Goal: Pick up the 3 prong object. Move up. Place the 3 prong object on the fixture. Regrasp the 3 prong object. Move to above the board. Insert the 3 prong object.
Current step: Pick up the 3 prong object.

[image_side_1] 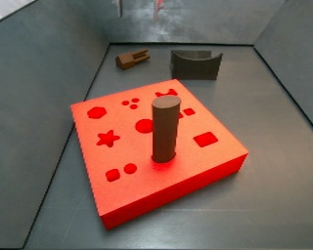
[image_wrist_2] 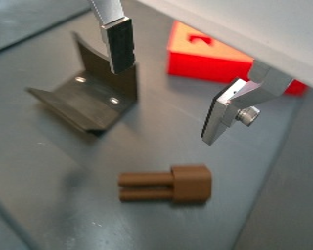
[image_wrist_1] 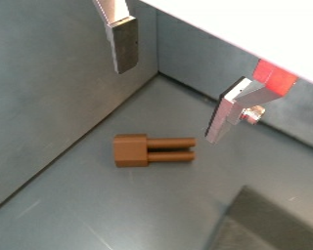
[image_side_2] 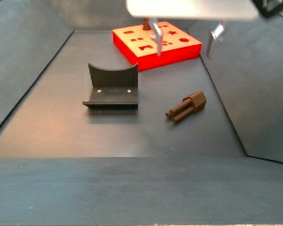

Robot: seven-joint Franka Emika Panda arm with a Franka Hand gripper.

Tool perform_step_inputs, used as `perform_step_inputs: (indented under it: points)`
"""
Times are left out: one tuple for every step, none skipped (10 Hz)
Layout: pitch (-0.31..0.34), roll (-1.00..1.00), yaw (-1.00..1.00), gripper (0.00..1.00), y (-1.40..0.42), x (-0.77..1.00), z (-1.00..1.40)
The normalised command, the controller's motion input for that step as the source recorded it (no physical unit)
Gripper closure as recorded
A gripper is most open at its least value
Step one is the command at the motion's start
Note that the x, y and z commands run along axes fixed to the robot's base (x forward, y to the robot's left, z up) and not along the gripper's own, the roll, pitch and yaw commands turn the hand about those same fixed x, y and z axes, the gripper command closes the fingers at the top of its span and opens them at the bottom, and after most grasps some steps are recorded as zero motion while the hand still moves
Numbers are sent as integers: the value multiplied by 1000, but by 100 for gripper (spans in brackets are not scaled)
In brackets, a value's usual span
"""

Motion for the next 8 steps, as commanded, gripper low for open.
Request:
perform_step_inputs:
  points:
    - [-141,-24,-823,0,20,-306,-849]
    - [-219,-69,-620,0,71,-11,-660]
    - [-186,-61,-737,0,14,-140,-731]
    - [-127,-46,-777,0,40,-149,-866]
    - [-76,-21,-934,0,0,-220,-974]
    - [-70,-19,-949,0,0,-217,-989]
    - [-76,-27,-946,0,0,-194,-971]
    - [-83,-34,-943,0,0,-177,-954]
